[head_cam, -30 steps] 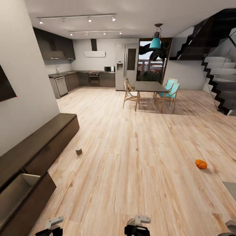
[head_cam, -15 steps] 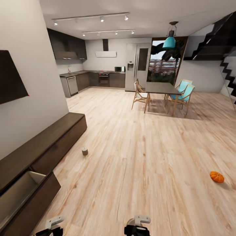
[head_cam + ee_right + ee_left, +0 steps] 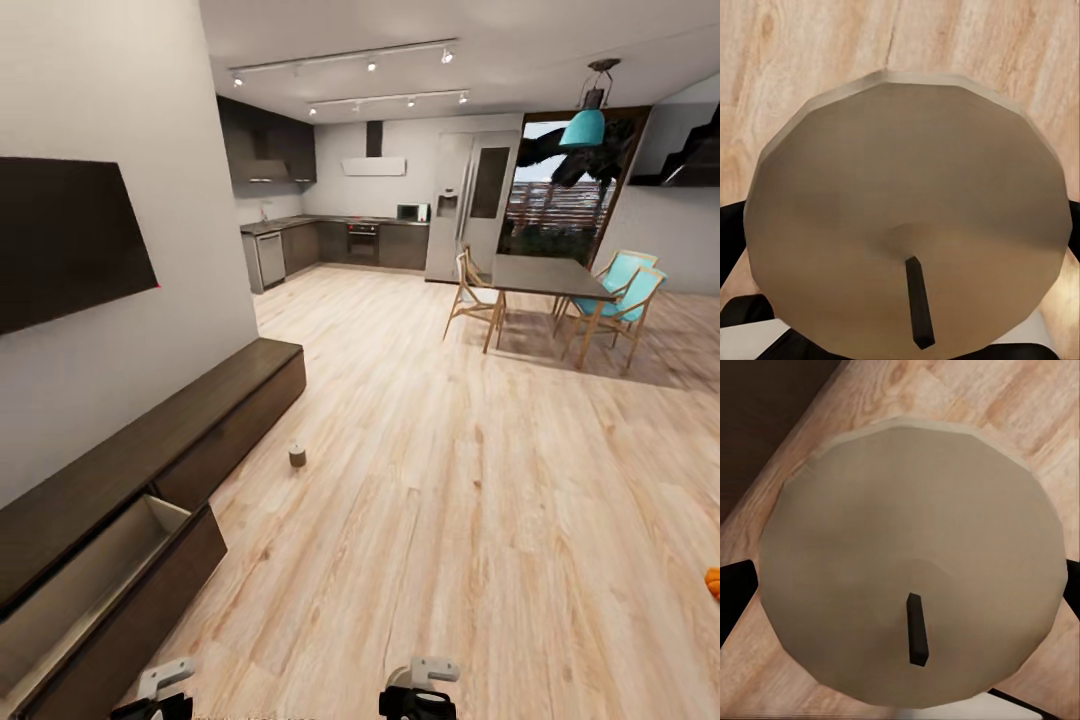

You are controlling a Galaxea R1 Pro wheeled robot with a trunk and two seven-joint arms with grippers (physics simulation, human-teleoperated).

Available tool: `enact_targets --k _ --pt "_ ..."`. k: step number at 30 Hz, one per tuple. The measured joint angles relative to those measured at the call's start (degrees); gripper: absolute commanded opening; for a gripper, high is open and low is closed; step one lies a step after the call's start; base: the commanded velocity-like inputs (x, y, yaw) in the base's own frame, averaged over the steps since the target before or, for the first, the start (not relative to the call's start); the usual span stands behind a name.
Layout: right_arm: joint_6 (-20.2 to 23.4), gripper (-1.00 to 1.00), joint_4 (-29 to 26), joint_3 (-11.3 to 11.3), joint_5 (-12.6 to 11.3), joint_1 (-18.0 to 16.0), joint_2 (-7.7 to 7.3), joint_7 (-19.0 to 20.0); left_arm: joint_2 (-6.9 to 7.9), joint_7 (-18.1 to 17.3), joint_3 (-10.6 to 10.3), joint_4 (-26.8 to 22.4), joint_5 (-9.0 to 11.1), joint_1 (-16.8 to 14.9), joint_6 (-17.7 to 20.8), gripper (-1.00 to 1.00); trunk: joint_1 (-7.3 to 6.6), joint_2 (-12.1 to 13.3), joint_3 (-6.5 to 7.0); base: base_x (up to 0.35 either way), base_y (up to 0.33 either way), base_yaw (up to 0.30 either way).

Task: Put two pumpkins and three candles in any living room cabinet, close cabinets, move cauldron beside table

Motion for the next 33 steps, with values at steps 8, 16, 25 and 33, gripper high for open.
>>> enact_targets --k 8,16,25,33 --pt "-0.1 -1.0 0.0 0.0 0.0 0.0 0.0 0.0 -0.03 -0.1 0.0 0.0 0.0 0.0 0.0 -1.0 -0.45 0.8 0.36 0.0 -0.007 0.293" --pt "-0.1 -1.0 0.0 0.1 0.1 0.0 0.08 0.0 -0.6 -0.1 0.0 0.7 -0.1 0.0 0.0 -1.0 -0.45 0.8 0.37 0.119 -0.146 0.293" --pt "0.0 -1.0 0.0 0.0 1.7 0.0 0.14 0.0 -0.64 -0.1 0.0 0.7 -0.2 0.0 0.0 -1.0 -0.45 0.8 0.37 0.223 -0.17 0.293" --pt "0.0 -1.0 0.1 0.0 2.6 0.0 0.5 -0.1 -0.64 -0.1 0.0 0.7 -0.2 0.0 0.0 -1.0 -0.45 0.8 0.37 0.026 -0.016 0.293"
